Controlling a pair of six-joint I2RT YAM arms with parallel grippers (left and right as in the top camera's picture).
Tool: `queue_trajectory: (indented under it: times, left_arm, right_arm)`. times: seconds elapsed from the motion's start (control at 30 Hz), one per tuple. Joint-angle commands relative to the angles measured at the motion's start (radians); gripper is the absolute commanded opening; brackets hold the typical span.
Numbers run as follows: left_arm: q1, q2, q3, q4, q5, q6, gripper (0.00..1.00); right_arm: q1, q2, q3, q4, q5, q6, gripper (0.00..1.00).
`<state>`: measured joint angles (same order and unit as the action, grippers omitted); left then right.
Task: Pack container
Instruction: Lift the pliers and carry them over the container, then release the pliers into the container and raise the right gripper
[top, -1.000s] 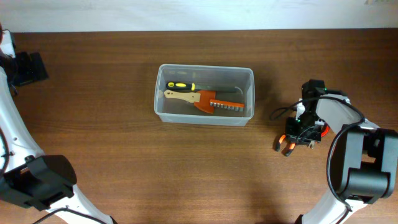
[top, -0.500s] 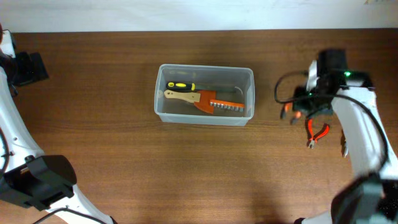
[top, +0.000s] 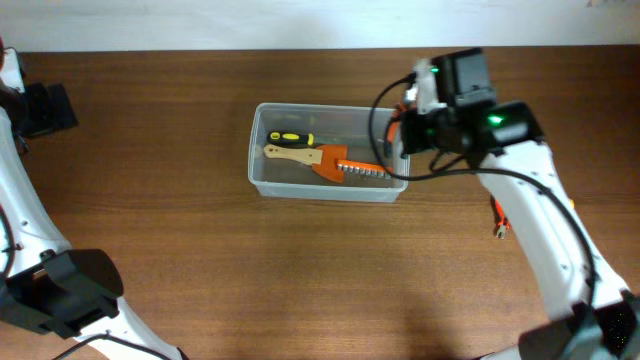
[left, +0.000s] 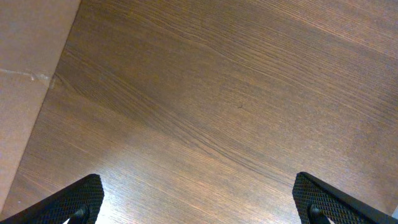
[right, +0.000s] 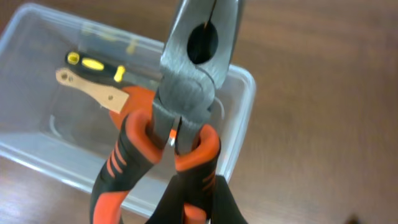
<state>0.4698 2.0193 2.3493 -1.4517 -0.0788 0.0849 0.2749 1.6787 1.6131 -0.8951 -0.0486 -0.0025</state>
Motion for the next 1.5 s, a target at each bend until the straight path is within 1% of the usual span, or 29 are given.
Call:
queue_trajectory:
  times: [0.0, 0.1, 0.23, 0.33, 0.43, 0.6, 0.73, 0.87, 0.97, 1.23, 1.27, 1.3, 1.33, 1.4, 1.47]
  left_arm:
    - [0.003, -0.024, 0.017, 0.000, 0.007, -0.010, 0.99]
    - [0.003, -0.024, 0.017, 0.000, 0.007, -0.010, 0.99]
    - [0.003, -0.024, 0.017, 0.000, 0.007, -0.010, 0.99]
    - [0.003, -0.024, 0.017, 0.000, 0.007, -0.010, 0.99]
    - [0.003, -0.024, 0.017, 0.000, 0.007, -0.010, 0.99]
    - [0.003, -0.024, 0.017, 0.000, 0.007, -0.010, 0.99]
    - [0.003, -0.024, 0.017, -0.001, 0.007, -0.010, 0.99]
    - [0.003, -0.024, 0.017, 0.000, 0.007, -0.010, 0.99]
    - [0.003, -0.024, 0.017, 0.000, 0.007, -0.010, 0.99]
    - [0.003, -0.024, 0.017, 0.000, 0.007, -0.010, 0.99]
    - [0.003, -0.024, 0.017, 0.000, 0.007, -0.010, 0.99]
    - [0.003, -0.024, 0.017, -0.001, 0.007, -0.010, 0.99]
    - [0.003, -0.024, 0.017, 0.000, 0.007, -0.010, 0.99]
    - [0.003, -0.024, 0.017, 0.000, 0.007, -0.010, 0.99]
    - [0.003, -0.024, 0.017, 0.000, 0.007, -0.010, 0.99]
  right_arm:
    - [0.031, 0.060, 0.010, 0.050, -0.011, -0.362, 0.04]
    - [0.047, 0.110, 0.010, 0.094, -0.066, -0.673, 0.04]
    - [0.061, 0.164, 0.010, 0.123, -0.196, -1.031, 0.04]
    - [0.061, 0.196, 0.010, 0.134, -0.275, -1.247, 0.04]
    - [0.061, 0.227, 0.010, 0.157, -0.314, -1.371, 0.04]
    - [0.055, 0.291, 0.010, 0.224, -0.314, -1.382, 0.04]
    - [0.040, 0.343, 0.010, 0.254, -0.308, -1.442, 0.04]
    - [0.025, 0.386, 0.010, 0.287, -0.277, -1.441, 0.04]
    - [0.011, 0.403, 0.010, 0.285, -0.246, -1.440, 0.04]
    - [-0.016, 0.404, 0.010, 0.274, -0.246, -1.433, 0.05]
    - [-0.016, 0.404, 0.010, 0.266, -0.246, -1.433, 0.08]
    - [-0.016, 0.404, 0.010, 0.259, -0.243, -1.432, 0.15]
    - [-0.015, 0.404, 0.010, 0.256, -0.233, -1.424, 0.24]
    - [-0.013, 0.403, 0.011, 0.259, -0.203, -1.394, 0.32]
    - [-0.012, 0.396, 0.014, 0.260, -0.172, -1.372, 0.37]
